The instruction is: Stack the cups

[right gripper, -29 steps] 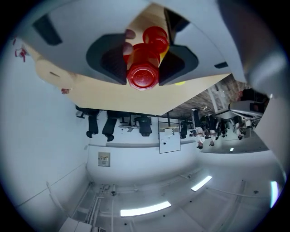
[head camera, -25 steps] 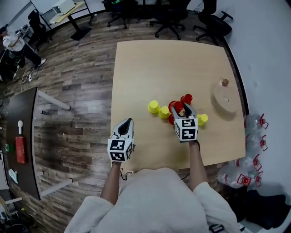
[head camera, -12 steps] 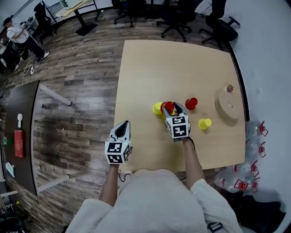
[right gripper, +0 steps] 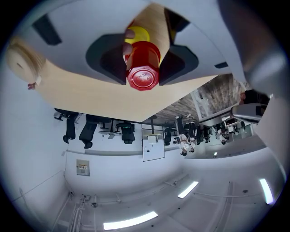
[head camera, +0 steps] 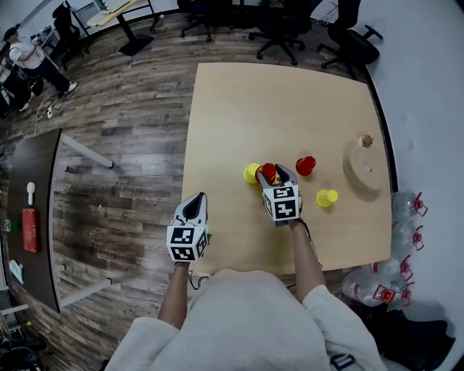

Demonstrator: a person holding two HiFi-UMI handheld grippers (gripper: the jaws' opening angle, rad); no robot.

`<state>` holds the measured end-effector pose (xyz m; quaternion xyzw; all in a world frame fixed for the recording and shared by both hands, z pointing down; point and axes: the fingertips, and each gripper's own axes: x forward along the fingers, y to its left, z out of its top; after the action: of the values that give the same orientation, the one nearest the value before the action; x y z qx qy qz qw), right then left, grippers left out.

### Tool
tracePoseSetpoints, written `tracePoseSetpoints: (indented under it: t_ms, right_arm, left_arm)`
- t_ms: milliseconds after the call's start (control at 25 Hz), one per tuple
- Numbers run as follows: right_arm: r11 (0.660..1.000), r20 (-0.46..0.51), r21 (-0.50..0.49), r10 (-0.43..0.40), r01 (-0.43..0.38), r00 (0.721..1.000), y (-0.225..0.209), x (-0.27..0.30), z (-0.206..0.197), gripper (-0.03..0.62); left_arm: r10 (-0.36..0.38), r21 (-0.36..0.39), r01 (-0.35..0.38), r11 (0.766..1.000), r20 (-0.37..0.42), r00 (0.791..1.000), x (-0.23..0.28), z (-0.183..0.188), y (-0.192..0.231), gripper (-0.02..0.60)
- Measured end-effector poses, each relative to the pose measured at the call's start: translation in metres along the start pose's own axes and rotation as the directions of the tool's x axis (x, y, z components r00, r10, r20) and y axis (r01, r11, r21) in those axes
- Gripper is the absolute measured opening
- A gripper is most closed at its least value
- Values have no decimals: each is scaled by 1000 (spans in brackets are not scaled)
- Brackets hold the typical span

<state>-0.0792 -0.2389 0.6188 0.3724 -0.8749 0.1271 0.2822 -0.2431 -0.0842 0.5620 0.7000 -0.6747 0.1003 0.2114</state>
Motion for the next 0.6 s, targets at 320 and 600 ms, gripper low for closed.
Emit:
tracePoseSetpoints:
  t_ms: [320, 600]
  right_arm:
    - [999, 103, 20, 47, -49, 994, 7, -16, 19, 293]
    - [1000, 221, -9, 16, -14, 975, 10, -70, 32, 304]
  left_arm:
    - [-5, -2, 5, 1000, -1, 1000, 1, 0, 0, 9]
    - [-47, 10, 47, 999, -1, 999, 11, 3, -12, 9]
